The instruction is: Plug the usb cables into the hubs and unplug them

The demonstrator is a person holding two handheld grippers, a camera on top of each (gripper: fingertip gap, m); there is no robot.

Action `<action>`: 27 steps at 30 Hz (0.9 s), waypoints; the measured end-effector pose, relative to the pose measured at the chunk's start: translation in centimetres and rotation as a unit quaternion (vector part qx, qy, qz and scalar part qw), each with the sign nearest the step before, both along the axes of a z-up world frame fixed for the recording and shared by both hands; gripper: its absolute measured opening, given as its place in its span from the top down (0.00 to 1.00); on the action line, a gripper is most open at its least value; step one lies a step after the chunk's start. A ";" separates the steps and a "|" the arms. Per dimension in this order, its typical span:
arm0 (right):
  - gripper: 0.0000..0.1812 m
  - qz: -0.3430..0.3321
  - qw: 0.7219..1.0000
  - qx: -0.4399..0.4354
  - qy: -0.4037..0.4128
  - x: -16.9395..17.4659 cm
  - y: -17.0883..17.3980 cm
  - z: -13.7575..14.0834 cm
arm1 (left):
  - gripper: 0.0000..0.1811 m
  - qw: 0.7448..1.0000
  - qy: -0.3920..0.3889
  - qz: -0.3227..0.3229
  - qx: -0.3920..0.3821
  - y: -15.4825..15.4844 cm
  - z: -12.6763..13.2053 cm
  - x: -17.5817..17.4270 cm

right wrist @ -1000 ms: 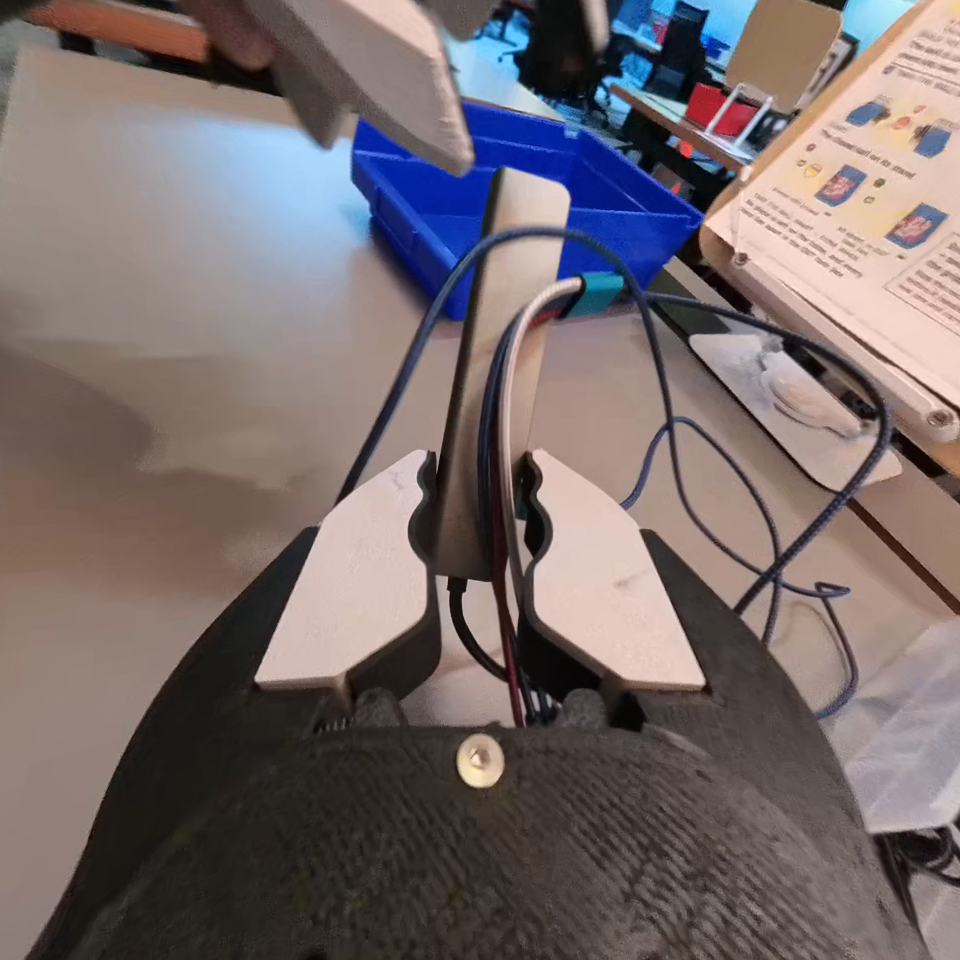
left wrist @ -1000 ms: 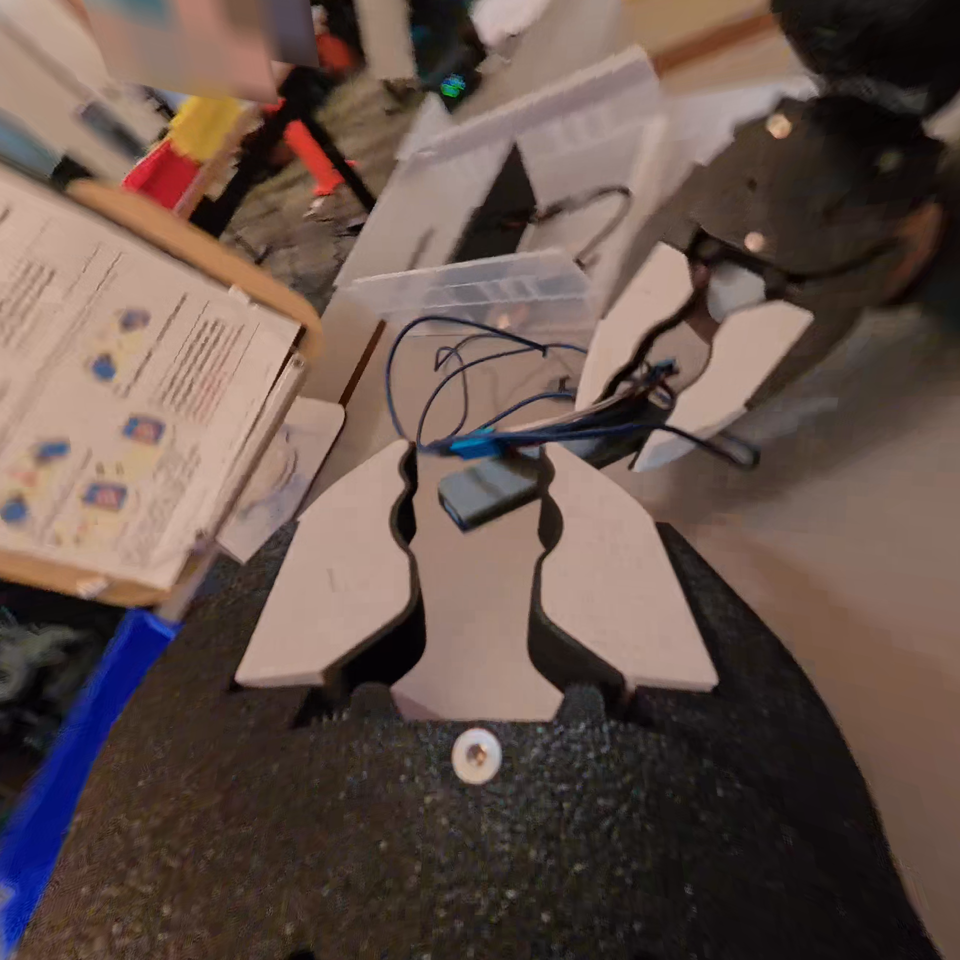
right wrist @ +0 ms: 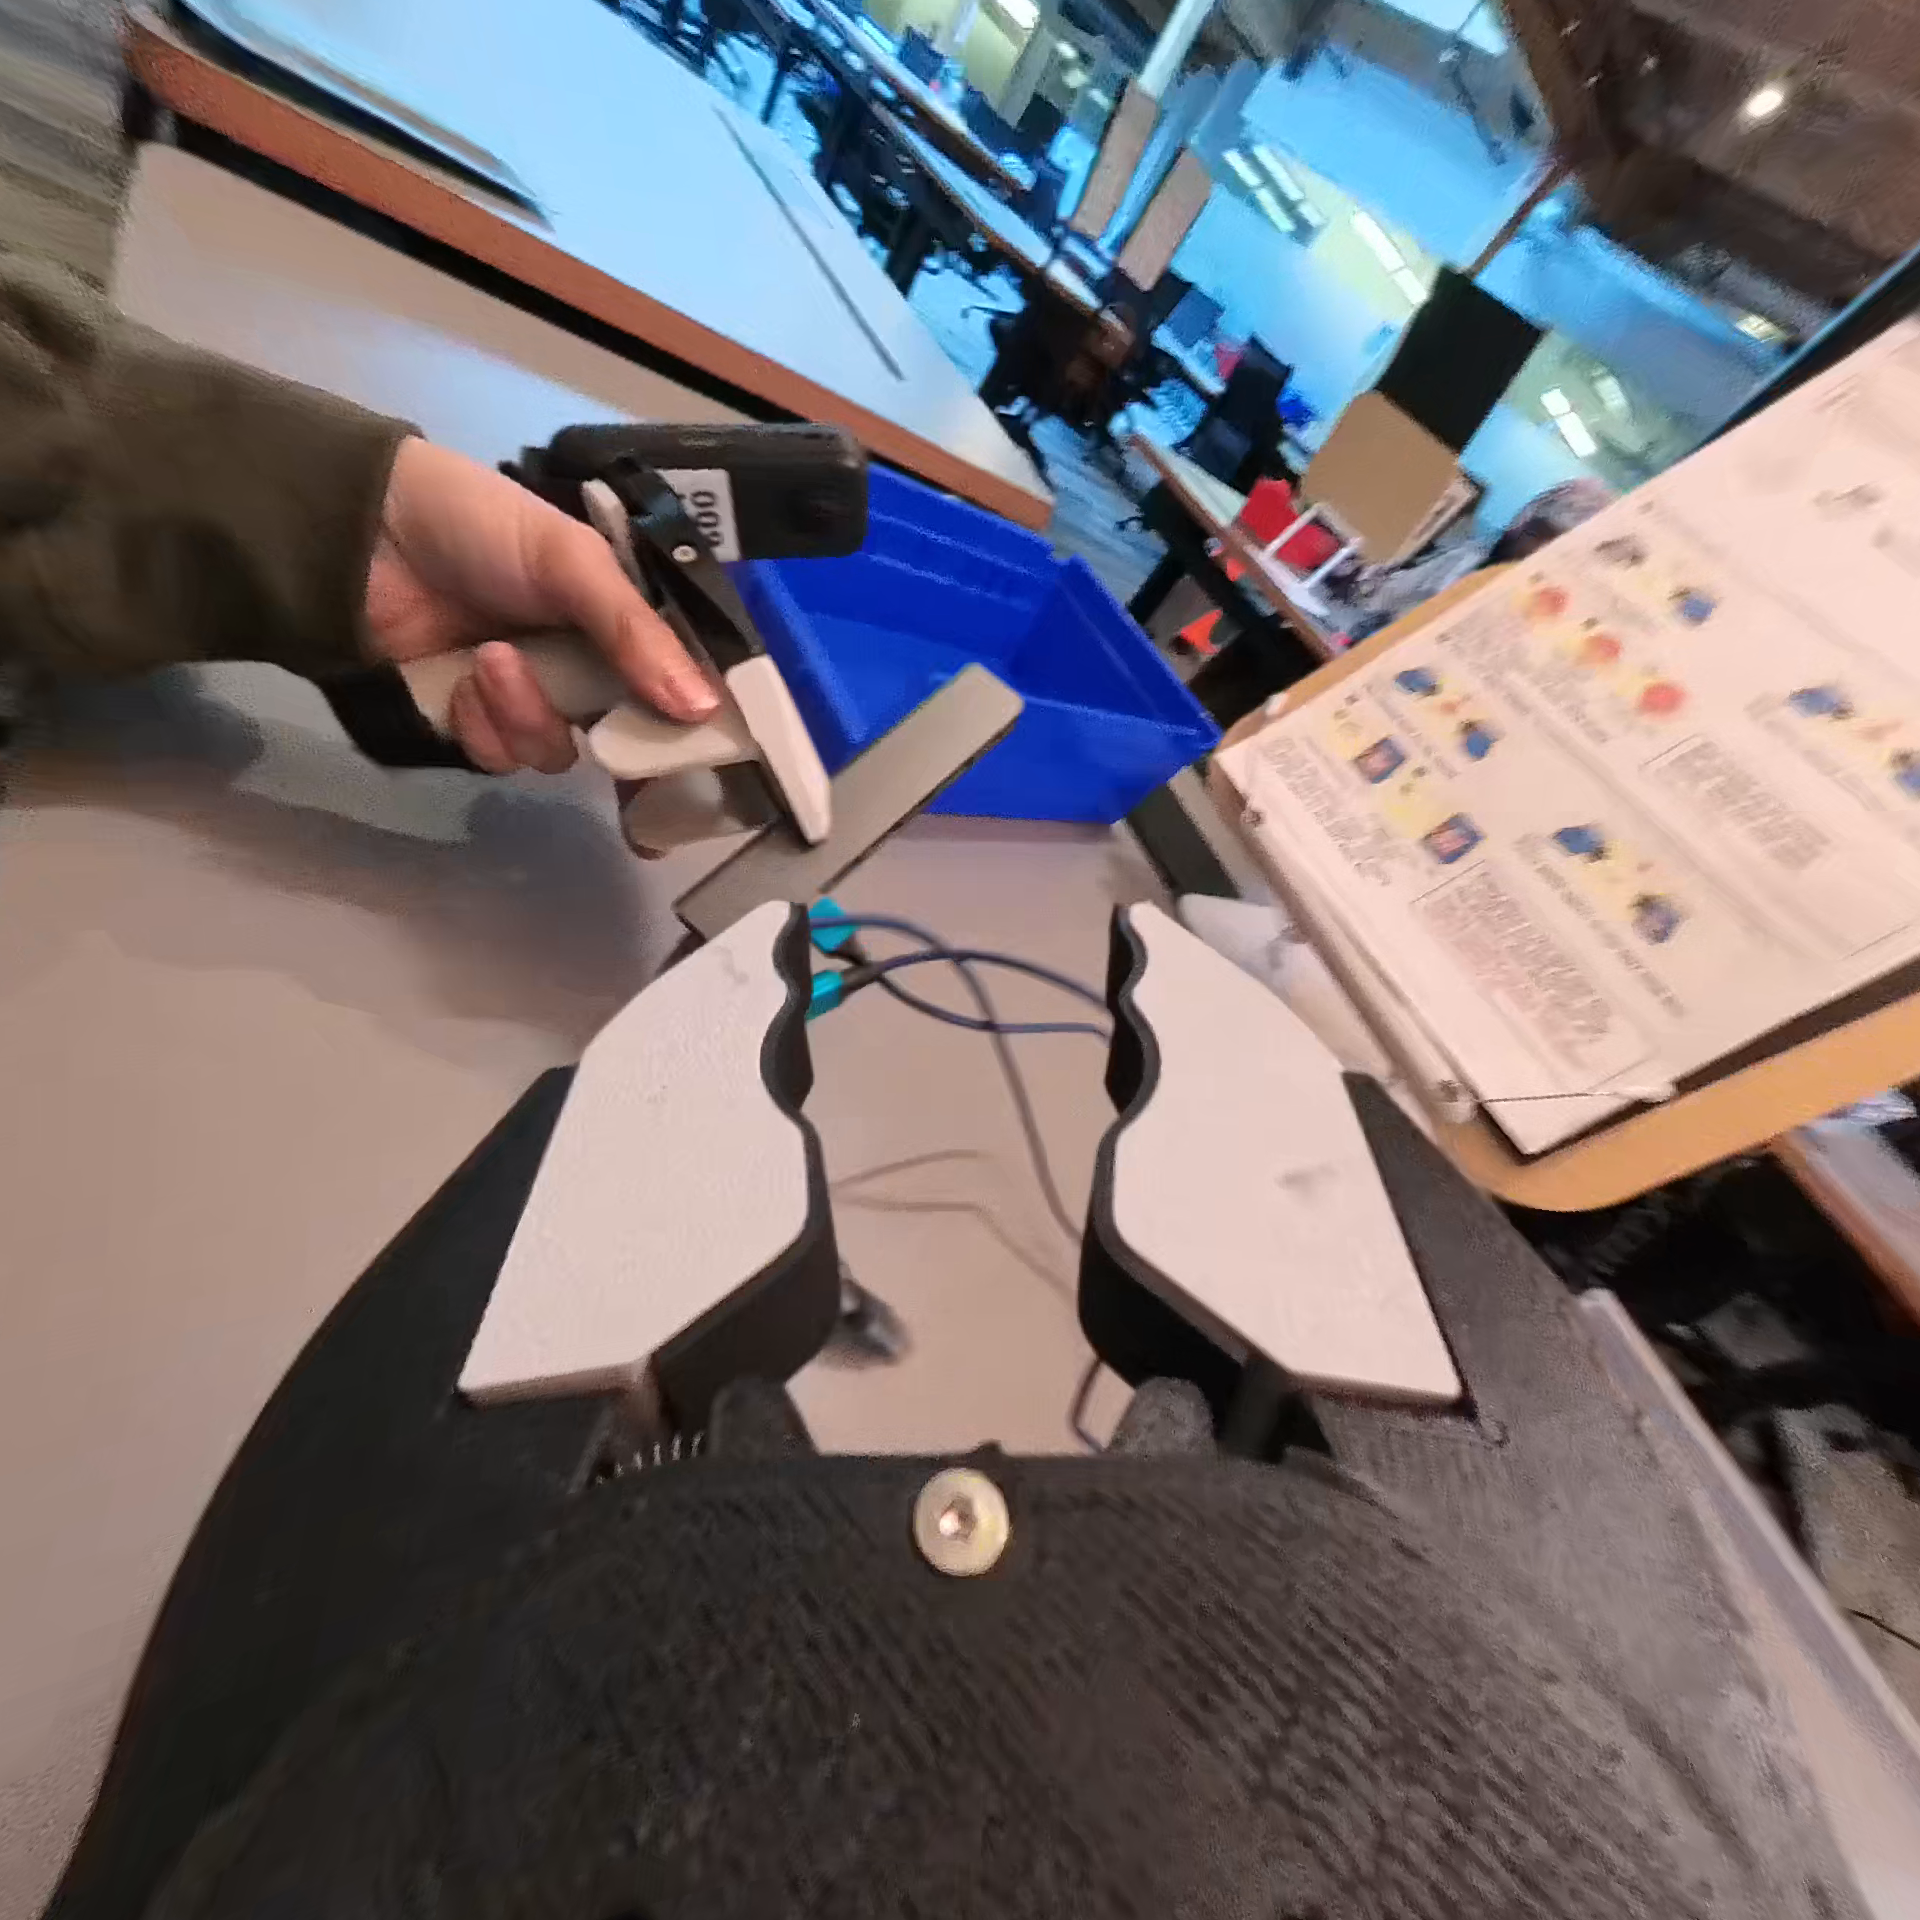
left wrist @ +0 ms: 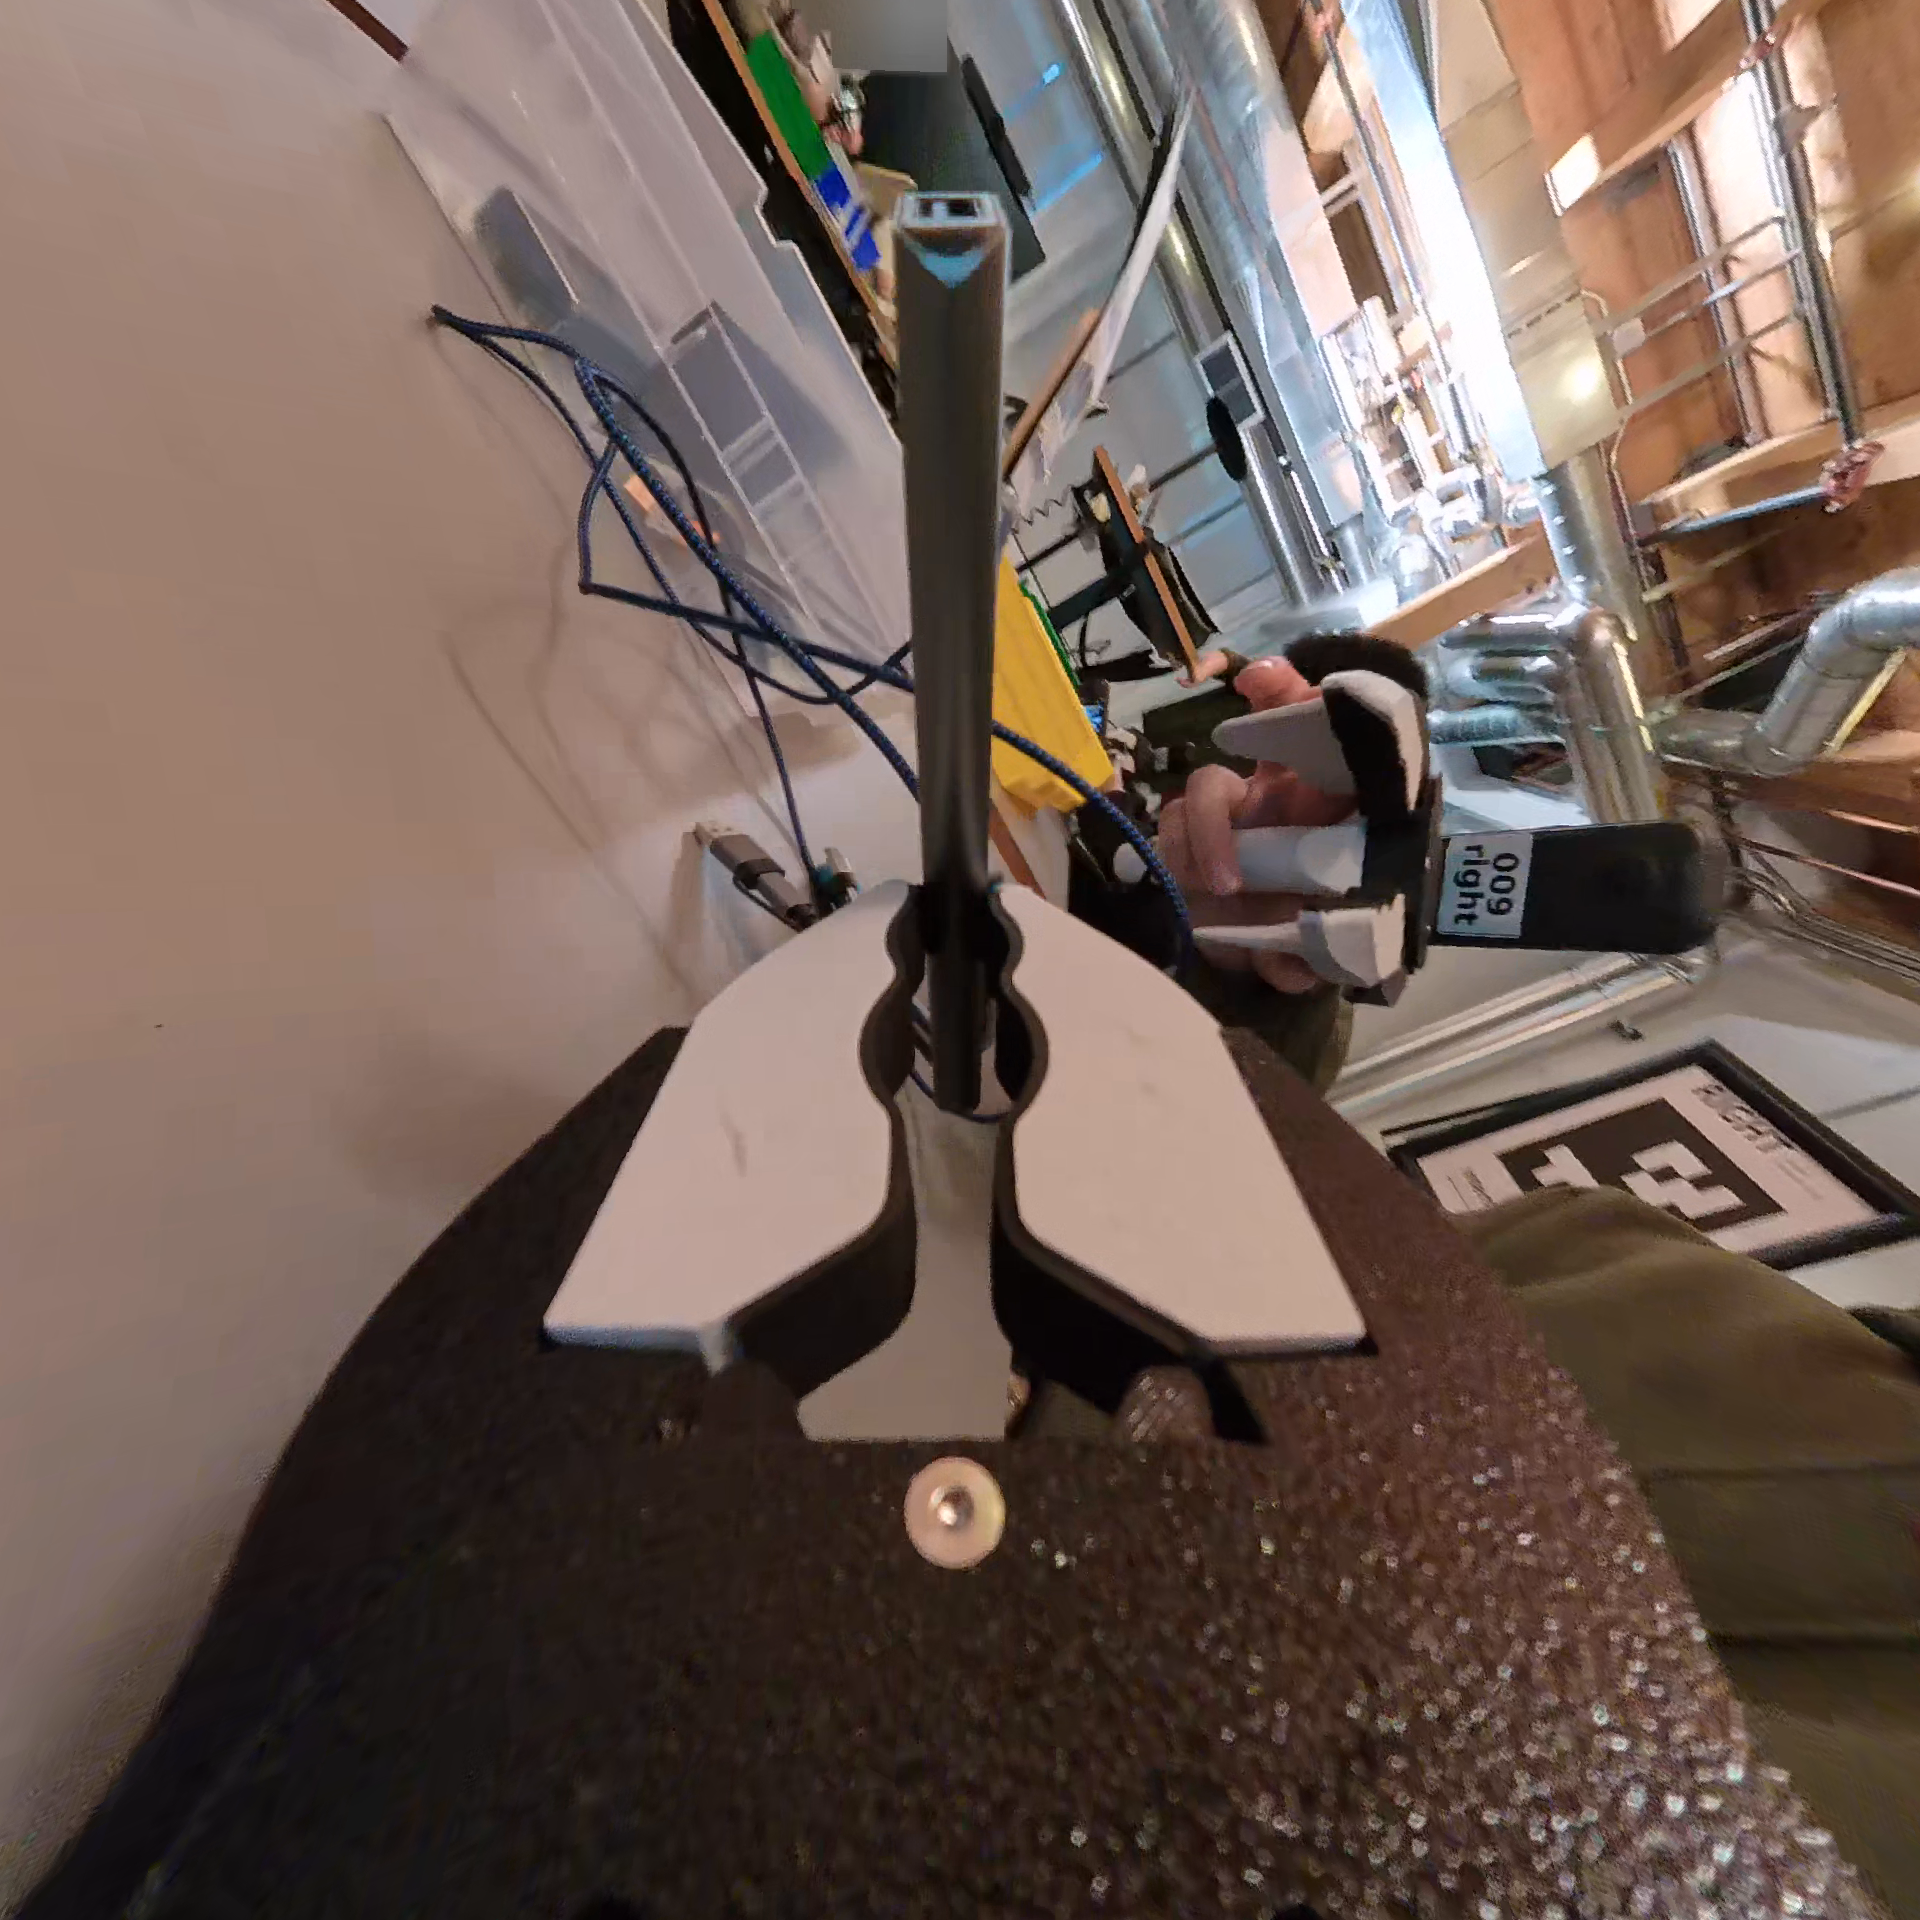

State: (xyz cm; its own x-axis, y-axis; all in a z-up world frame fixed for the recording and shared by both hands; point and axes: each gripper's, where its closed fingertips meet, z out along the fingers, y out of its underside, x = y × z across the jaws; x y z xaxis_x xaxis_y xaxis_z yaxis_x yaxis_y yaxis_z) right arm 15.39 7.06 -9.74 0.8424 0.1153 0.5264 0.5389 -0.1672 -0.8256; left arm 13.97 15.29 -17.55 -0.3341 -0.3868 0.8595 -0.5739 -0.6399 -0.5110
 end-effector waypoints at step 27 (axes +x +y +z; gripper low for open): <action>0.92 -0.020 0.989 -0.079 0.127 -1.9 7.0 -5.7 | 0.75 0.964 -0.190 0.028 0.182 1.0 4.0 -1.1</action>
State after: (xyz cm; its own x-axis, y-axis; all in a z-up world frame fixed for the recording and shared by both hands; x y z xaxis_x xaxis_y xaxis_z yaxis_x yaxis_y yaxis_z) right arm 13.50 14.07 -15.46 0.9503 0.1434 0.2762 0.3087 -0.3214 -0.8952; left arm 12.90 16.28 -13.53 -0.5685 -0.6653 0.4839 -0.2715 -0.4035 -0.8738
